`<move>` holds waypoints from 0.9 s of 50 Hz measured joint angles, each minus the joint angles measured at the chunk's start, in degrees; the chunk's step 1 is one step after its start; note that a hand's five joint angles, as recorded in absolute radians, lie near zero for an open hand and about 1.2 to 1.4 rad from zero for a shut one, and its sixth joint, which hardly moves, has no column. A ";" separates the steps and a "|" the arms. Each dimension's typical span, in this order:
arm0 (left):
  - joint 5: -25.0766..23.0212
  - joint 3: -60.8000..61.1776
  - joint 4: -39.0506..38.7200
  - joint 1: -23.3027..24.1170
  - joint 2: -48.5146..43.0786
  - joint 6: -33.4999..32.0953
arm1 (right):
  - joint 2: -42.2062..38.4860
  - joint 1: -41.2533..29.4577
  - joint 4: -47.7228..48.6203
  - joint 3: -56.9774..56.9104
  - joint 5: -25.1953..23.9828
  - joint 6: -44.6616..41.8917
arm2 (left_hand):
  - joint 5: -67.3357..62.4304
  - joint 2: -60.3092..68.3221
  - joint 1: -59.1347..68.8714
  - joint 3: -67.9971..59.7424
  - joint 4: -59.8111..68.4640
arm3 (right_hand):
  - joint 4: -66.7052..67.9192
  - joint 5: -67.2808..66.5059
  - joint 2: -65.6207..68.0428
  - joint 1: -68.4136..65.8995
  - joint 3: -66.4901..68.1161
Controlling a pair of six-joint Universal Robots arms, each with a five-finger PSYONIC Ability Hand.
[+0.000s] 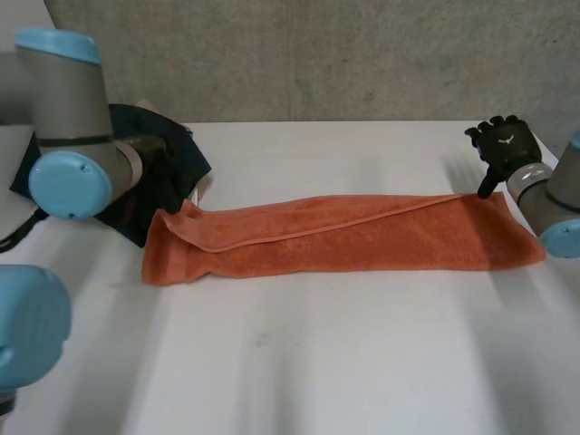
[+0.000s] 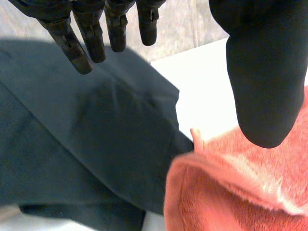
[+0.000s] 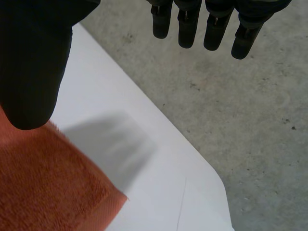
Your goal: Fold the laundry.
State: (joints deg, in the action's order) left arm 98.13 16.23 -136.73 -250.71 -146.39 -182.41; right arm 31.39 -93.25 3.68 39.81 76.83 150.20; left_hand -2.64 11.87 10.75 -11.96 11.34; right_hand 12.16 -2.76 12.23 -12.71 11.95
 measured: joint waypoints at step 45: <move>2.66 -3.97 -20.71 -1.18 -8.27 -25.09 | 19.44 5.44 -1.63 29.34 -8.65 0.93 | 0.00 -0.27 0.00 0.00 0.00 | 0.04 0.00 0.00 0.00 0.00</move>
State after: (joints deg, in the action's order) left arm 100.79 12.26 -157.44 -251.88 -154.66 -207.50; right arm 50.83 -87.81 2.05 69.15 68.18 151.13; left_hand -2.63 11.60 10.75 -11.96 11.33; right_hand 12.20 -2.76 12.23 -12.71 11.95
